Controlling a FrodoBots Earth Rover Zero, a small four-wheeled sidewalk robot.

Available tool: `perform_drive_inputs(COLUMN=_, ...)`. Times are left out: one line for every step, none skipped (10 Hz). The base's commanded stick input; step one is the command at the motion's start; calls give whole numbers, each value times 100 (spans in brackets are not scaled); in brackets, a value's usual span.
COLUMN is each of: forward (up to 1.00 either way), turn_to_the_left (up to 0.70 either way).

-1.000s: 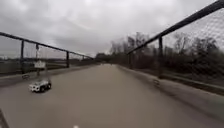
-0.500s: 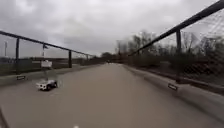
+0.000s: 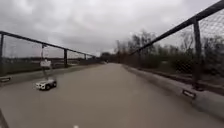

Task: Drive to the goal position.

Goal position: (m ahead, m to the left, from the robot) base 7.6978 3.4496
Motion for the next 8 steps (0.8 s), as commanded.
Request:
perform_drive_inputs(forward=100, turn_to_the_left=0)
perform_drive_inputs(forward=100, turn_to_the_left=0)
perform_drive_inputs(forward=100, turn_to_the_left=0)
perform_drive_inputs(forward=100, turn_to_the_left=0)
perform_drive_inputs(forward=100, turn_to_the_left=0)
perform_drive_inputs(forward=100, turn_to_the_left=0)
perform_drive_inputs(forward=100, turn_to_the_left=0)
perform_drive_inputs(forward=100, turn_to_the_left=0)
